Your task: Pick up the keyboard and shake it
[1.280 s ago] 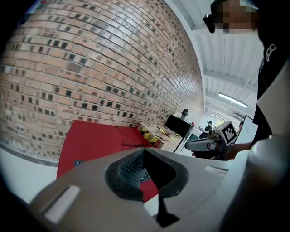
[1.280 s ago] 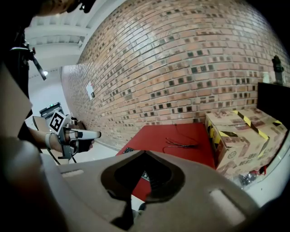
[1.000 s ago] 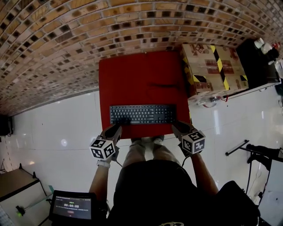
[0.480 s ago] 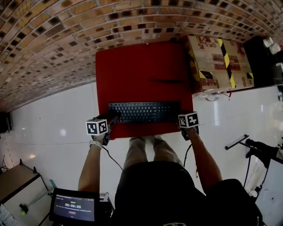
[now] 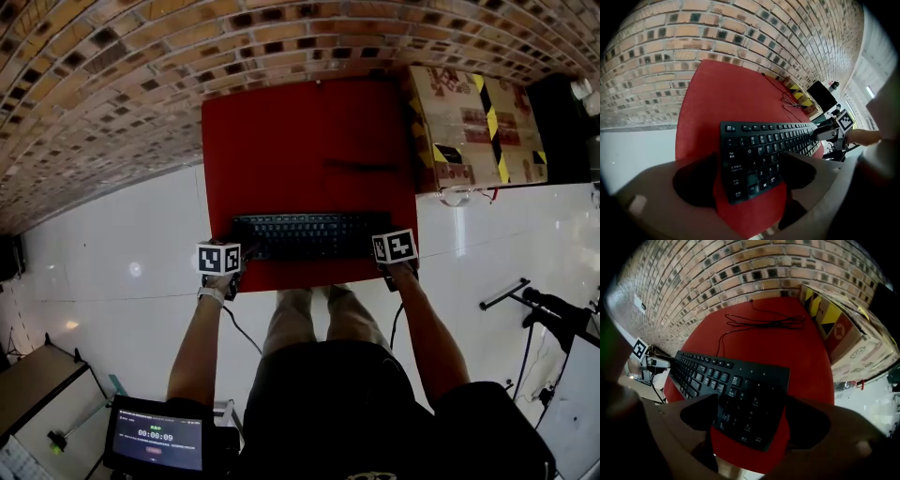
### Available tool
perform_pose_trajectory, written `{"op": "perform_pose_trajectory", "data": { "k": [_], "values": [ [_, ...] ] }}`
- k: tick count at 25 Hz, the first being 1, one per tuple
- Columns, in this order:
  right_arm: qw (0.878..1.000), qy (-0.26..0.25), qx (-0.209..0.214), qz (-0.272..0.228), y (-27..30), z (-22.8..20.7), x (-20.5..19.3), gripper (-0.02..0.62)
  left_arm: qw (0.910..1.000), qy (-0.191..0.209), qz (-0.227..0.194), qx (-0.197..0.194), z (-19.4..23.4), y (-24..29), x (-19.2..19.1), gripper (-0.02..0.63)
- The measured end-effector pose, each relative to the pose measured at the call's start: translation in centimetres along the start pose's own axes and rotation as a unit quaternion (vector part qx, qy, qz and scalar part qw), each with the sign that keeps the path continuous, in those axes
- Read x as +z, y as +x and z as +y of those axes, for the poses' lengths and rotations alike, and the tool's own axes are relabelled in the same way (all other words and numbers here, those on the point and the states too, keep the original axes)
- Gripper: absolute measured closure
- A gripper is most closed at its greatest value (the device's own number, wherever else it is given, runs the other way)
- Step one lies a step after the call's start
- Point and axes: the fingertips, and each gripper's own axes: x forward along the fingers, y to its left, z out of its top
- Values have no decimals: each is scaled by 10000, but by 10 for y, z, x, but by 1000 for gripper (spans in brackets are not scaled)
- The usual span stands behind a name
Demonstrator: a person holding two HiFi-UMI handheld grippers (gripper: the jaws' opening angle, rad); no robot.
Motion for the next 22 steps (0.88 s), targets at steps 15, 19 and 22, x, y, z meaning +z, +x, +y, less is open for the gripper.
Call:
{"op": "perform_pose_trajectory", "data": {
  "k": [15,19,22],
  "values": [
    [10000,-55,34,67,0,1,0,153,9978,-14,332,575,0,12,2,150],
    [9999,-75,60,28,0,1,0,153,9981,-243,242,508,3,10,4,162],
    [9999,-89,44,14,0,1,0,152,9978,-342,237,515,4,10,5,181]
  ]
}}
